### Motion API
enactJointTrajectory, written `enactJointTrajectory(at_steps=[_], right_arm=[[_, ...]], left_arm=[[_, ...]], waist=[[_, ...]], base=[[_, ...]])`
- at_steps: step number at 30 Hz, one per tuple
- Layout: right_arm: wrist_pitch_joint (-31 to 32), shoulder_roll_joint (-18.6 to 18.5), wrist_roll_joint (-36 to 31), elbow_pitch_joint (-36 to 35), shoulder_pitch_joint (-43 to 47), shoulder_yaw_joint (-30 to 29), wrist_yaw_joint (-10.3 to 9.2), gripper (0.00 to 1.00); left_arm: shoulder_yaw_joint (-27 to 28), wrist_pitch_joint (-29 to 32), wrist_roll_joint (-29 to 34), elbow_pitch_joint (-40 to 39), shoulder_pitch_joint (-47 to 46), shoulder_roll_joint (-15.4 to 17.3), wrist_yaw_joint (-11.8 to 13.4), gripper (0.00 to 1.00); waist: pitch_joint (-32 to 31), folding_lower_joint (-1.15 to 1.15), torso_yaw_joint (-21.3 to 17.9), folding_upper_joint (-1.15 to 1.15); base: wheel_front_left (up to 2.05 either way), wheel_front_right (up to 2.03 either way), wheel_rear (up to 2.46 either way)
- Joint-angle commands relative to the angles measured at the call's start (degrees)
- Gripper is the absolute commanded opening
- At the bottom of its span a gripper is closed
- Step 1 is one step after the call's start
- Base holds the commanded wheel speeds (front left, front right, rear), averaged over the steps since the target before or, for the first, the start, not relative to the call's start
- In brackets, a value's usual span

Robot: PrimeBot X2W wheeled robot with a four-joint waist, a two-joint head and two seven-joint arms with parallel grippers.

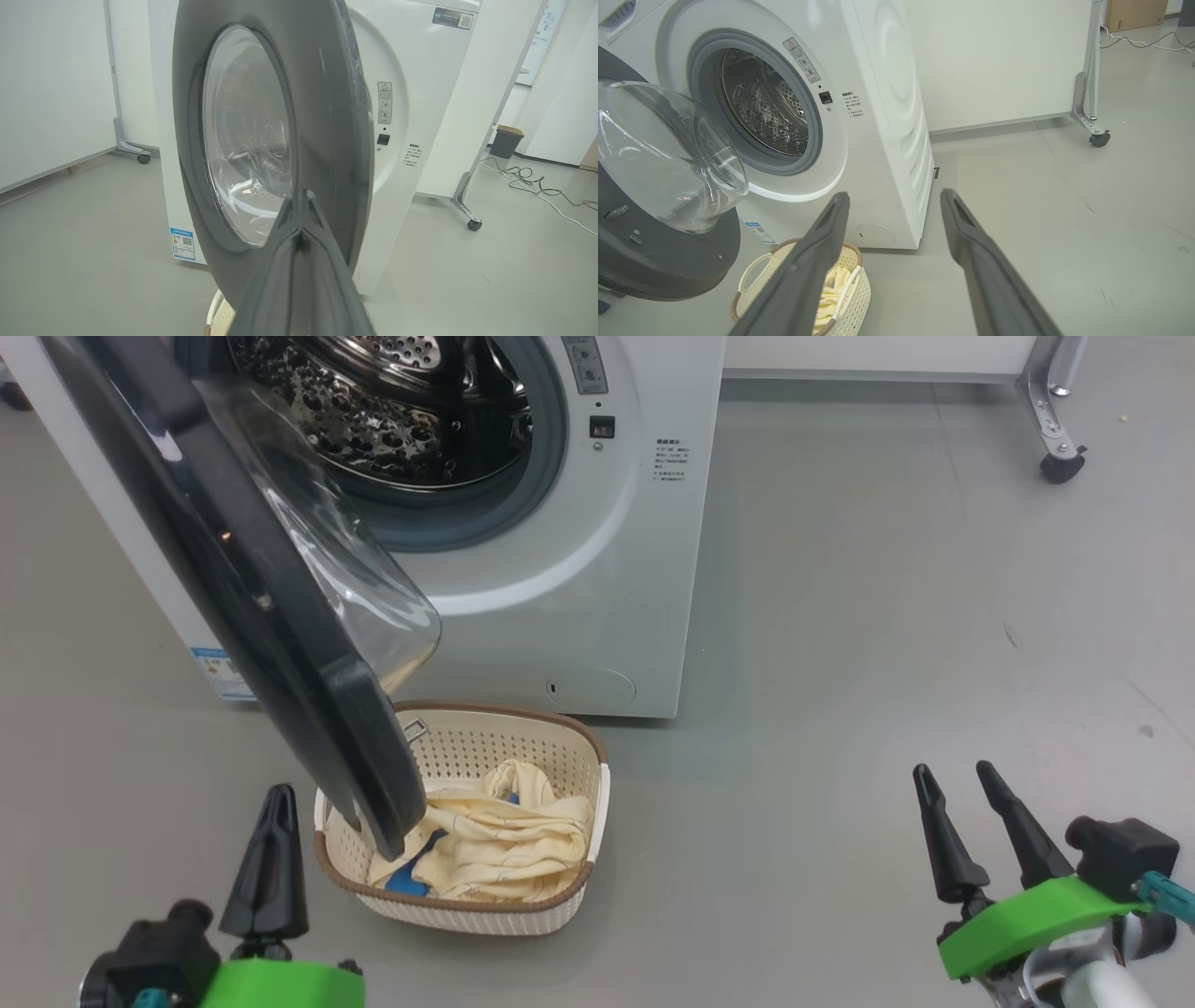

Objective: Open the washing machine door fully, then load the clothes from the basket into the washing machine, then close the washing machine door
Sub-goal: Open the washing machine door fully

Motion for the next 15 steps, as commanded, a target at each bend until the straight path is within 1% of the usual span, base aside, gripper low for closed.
enactJointTrajectory(at_steps=[1, 9, 15], right_arm=[[-0.6, -0.4, -0.6, -1.6, -1.4, 0.5, -0.02, 1.0], [-0.6, -0.3, -1.2, -1.2, -1.9, 0.8, -0.02, 1.0], [-0.6, -0.4, -1.3, -1.1, -2.0, 0.9, -0.02, 1.0]], left_arm=[[2.7, -0.6, -0.1, -2.6, -3.5, 0.5, -0.1, 0.0], [6.5, -0.6, 0.8, -7.7, -8.3, 2.6, -0.3, 0.0], [6.9, -0.1, 1.9, -11.9, -15.2, 5.4, -0.4, 0.0]], waist=[[0.1, 0.0, 0.0, 0.0], [0.0, 0.0, 0.4, 0.0], [-0.3, 0.0, 0.6, 0.0]], base=[[0.0, 0.0, 0.0], [0.0, 0.0, 0.0], [0.0, 0.0, 0.0]])
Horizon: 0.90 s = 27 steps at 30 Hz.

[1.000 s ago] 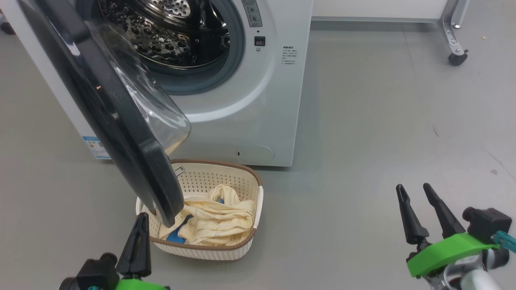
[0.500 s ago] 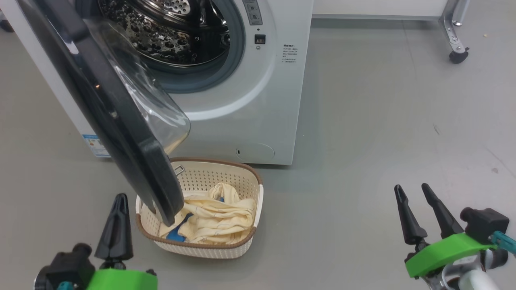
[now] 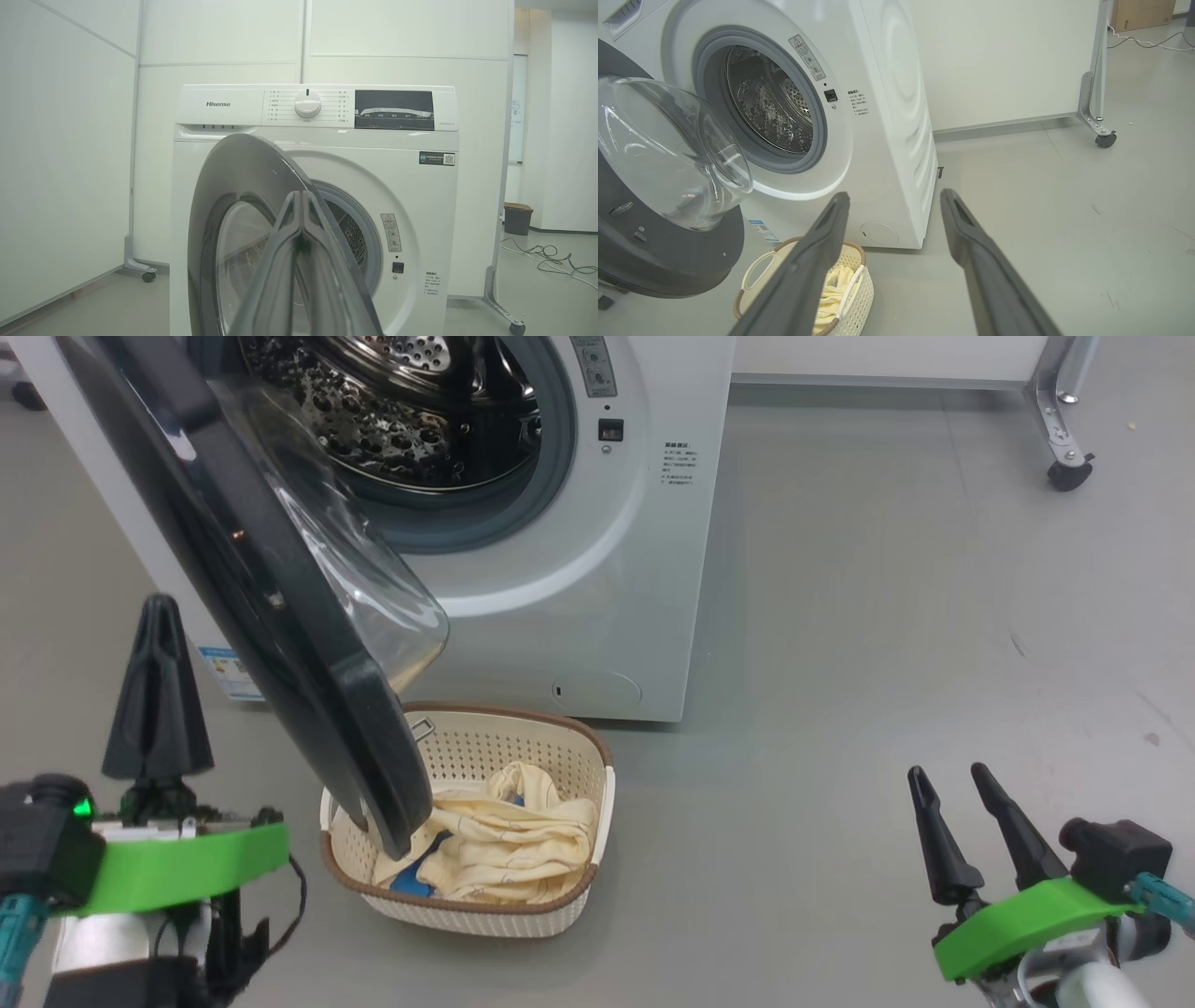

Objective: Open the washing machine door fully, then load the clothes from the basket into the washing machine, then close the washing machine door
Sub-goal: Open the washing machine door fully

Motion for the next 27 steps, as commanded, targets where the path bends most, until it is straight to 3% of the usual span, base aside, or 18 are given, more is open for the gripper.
enactJointTrajectory(at_steps=[1, 11, 27], right_arm=[[-0.6, -0.9, -0.5, -1.5, -1.9, 0.8, -0.02, 1.0], [-0.6, -0.3, -0.5, -1.2, -2.5, 1.5, -0.02, 1.0], [-0.6, 0.2, -0.5, -0.6, -2.8, 1.7, -0.02, 1.0]], left_arm=[[2.1, 0.2, 0.6, -2.9, -4.1, 1.7, 0.1, 0.0], [-5.5, 6.0, 1.8, -7.5, -12.1, 0.7, -0.9, 0.0], [-16.0, 13.4, -4.3, -1.2, -9.4, -0.3, -2.9, 0.0]], waist=[[-0.1, 0.0, -0.1, 0.0], [0.2, 0.0, -1.1, 0.0], [0.2, 0.0, -2.9, 0.0]], base=[[0.0, 0.0, 0.0], [0.0, 0.0, 0.0], [0.0, 0.0, 0.0]])
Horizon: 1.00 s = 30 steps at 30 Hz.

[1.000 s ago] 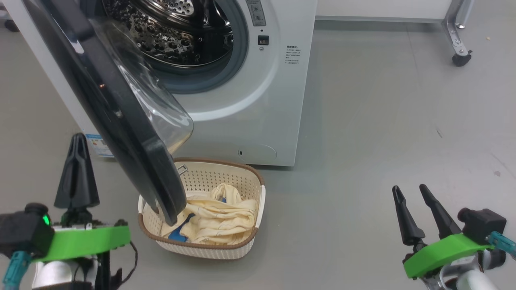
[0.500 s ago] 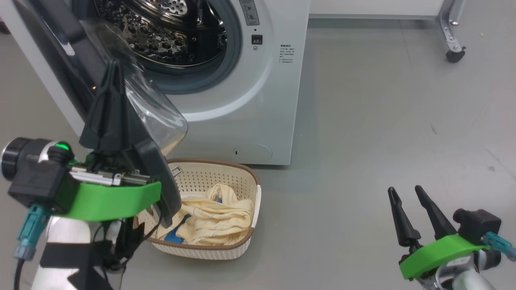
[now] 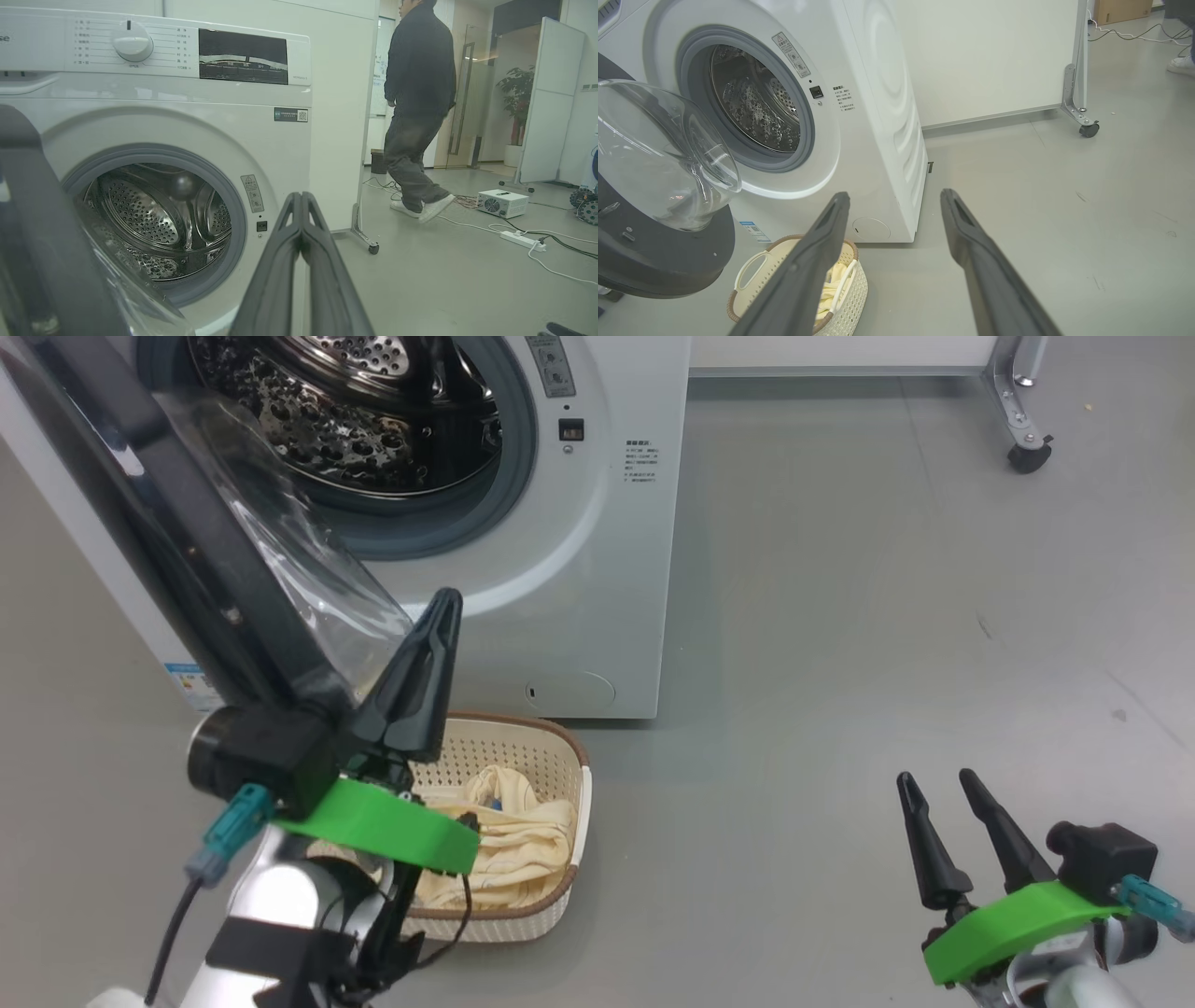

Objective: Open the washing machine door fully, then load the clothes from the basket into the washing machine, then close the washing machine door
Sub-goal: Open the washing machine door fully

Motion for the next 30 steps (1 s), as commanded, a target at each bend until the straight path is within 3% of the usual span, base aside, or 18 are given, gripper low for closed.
enactJointTrajectory(at_steps=[1, 15, 30], right_arm=[[-0.6, -0.4, -0.5, -1.6, -2.6, 0.9, -0.02, 1.0], [-0.6, 0.4, -1.2, -1.6, -3.2, 0.4, -0.02, 1.0], [-0.6, 0.9, -1.2, -1.8, -3.3, -0.3, -0.02, 1.0]], left_arm=[[1.2, 0.7, -0.5, -1.1, -1.6, 1.0, -0.3, 0.0], [-0.7, 5.6, -4.5, 7.0, -0.4, 1.8, -0.3, 0.0], [1.3, 5.5, -4.8, 13.7, -0.5, 2.3, 3.3, 0.0]], waist=[[0.0, 0.0, 0.0, 0.0], [0.8, 0.0, -0.4, 0.0], [1.5, 0.0, -0.5, 0.0]], base=[[0.0, 0.0, 0.0], [0.0, 0.0, 0.0], [0.0, 0.0, 0.0]])
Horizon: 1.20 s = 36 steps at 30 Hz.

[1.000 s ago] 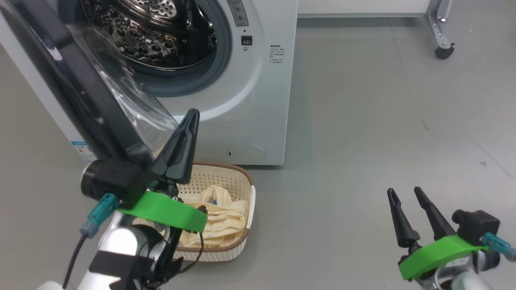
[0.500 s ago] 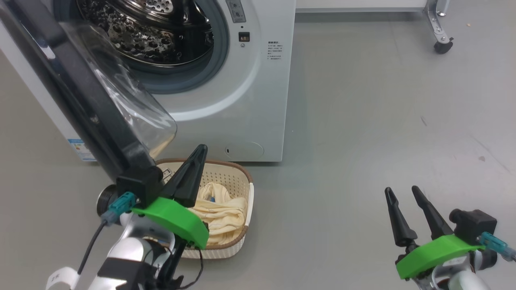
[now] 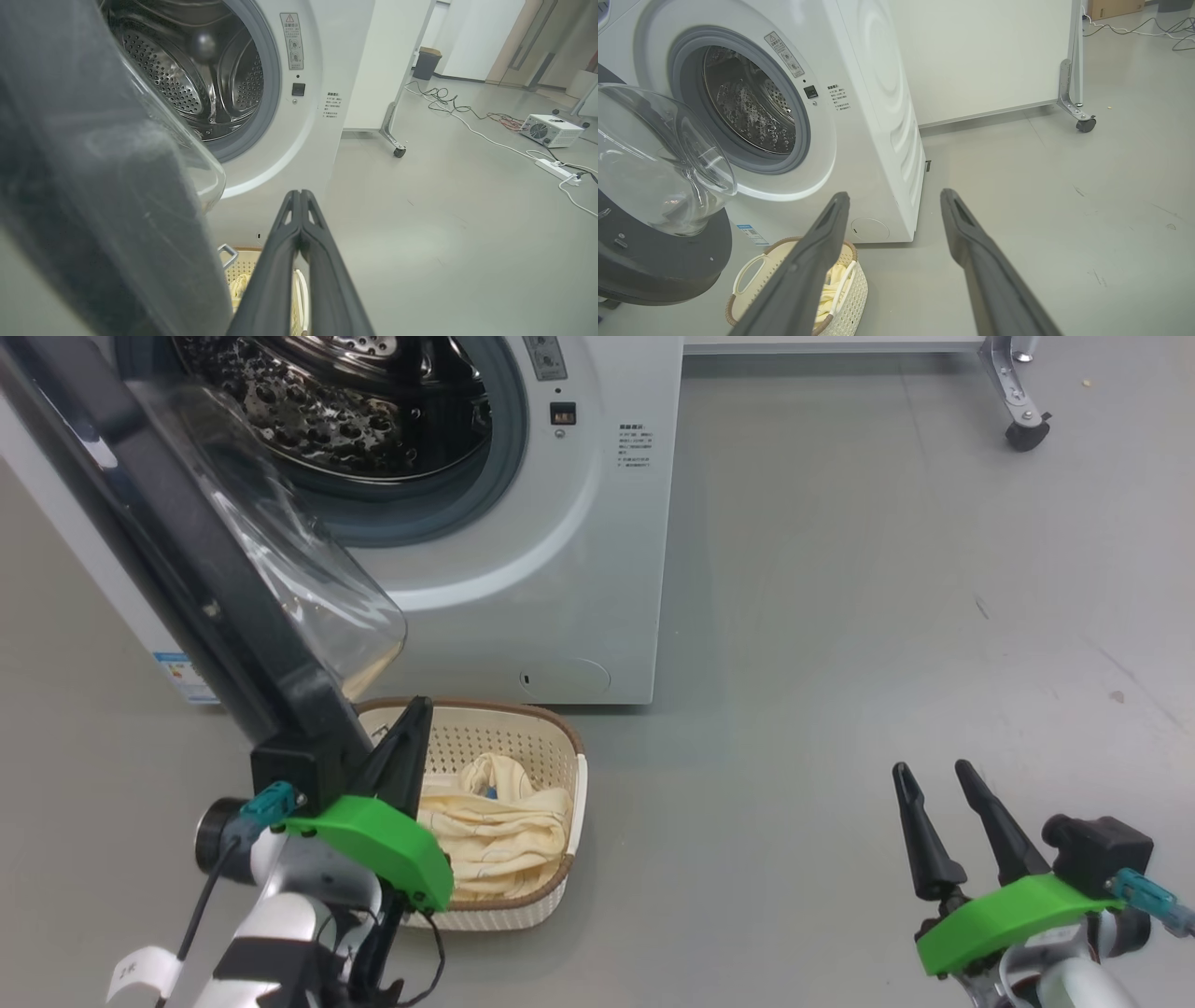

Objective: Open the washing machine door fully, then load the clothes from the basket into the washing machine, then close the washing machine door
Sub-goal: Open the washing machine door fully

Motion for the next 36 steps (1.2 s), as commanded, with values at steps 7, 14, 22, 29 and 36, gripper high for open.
enactJointTrajectory(at_steps=[7, 14, 22, 29, 36], right_arm=[[-0.6, -0.3, -0.6, -1.4, -2.3, 0.2, -0.02, 1.0], [-0.6, -0.2, -0.6, -1.1, -2.1, 0.1, -0.02, 1.0], [-0.6, -0.1, -0.6, -1.0, -1.8, 0.1, -0.02, 1.0], [-0.6, -0.2, -0.6, -1.0, -1.7, 0.5, -0.02, 1.0], [-0.6, -0.3, -0.5, -0.8, -1.8, 0.8, -0.02, 1.0]], left_arm=[[3.5, -1.7, -0.8, 0.7, -1.9, 1.7, 1.4, 0.0], [4.0, -2.2, -1.6, 2.2, -1.4, 1.8, 1.8, 0.0], [4.3, -2.5, -2.4, 3.1, -0.9, 2.1, 2.1, 0.0], [4.4, -3.2, -2.9, 3.4, -0.3, 2.4, 2.5, 0.0], [4.9, -3.8, -3.4, 3.4, 0.1, 2.9, 3.0, 0.0]], waist=[[-0.4, 0.0, 0.9, 0.0], [-0.8, 0.0, 2.1, 0.0], [-0.9, 0.0, 4.2, 0.0], [-0.8, 0.0, 7.9, 0.0], [-0.6, 0.0, 11.5, 0.0]], base=[[0.0, 0.0, 0.0], [0.0, 0.0, 0.0], [0.0, 0.0, 0.0], [0.0, 0.0, 0.0], [0.0, 0.0, 0.0]])
